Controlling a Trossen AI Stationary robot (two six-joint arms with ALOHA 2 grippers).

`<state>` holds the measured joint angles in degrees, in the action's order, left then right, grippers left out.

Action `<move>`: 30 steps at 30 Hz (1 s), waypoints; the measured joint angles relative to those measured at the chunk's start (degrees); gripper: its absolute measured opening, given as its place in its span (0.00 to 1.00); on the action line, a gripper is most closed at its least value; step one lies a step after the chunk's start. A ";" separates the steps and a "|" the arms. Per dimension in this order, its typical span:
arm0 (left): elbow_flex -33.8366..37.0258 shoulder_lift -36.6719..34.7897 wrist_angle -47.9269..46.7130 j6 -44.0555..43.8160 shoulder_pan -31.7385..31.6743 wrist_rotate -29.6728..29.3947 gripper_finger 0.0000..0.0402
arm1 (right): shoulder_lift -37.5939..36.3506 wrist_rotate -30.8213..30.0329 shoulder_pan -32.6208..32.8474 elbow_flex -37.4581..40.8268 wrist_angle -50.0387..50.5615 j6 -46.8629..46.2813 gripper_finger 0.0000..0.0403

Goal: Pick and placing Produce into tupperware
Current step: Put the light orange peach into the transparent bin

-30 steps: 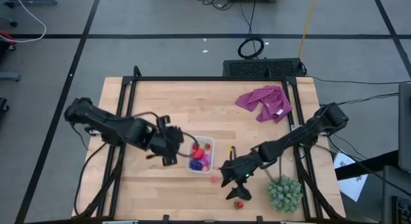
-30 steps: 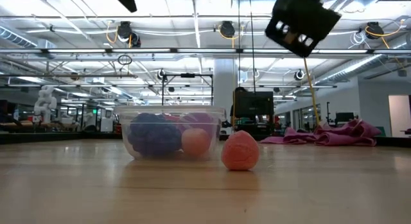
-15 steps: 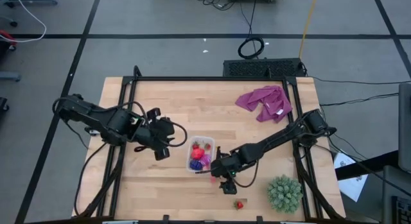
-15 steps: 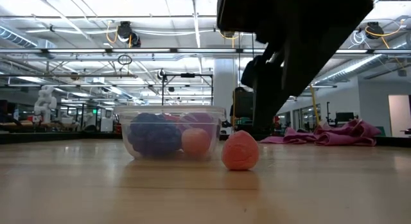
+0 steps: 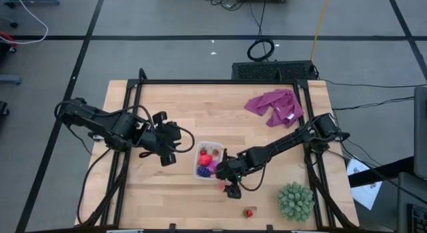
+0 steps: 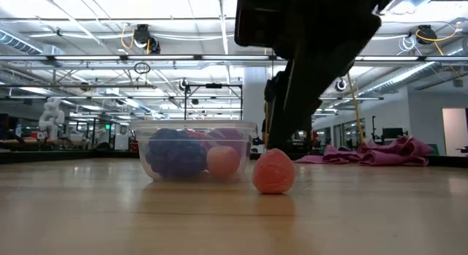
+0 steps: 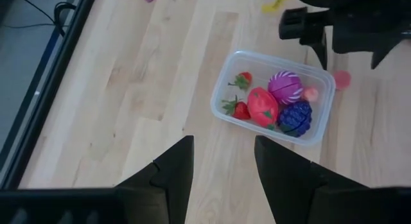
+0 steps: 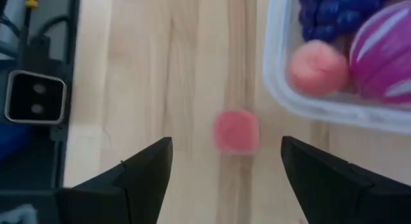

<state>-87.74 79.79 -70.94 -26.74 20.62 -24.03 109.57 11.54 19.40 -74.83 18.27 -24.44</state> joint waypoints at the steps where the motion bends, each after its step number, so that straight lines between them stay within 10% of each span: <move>1: 0.00 0.00 0.02 0.00 -0.02 0.00 0.42 | 0.24 -0.02 0.00 -0.02 -0.56 -0.13 0.70; 30: 0.00 0.00 0.20 -0.16 -0.02 0.02 0.42 | 4.71 -1.04 -0.94 -0.02 -3.00 -0.84 0.70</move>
<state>-87.74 79.79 -70.74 -26.89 20.60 -24.01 114.28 10.51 18.46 -74.85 15.27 -25.28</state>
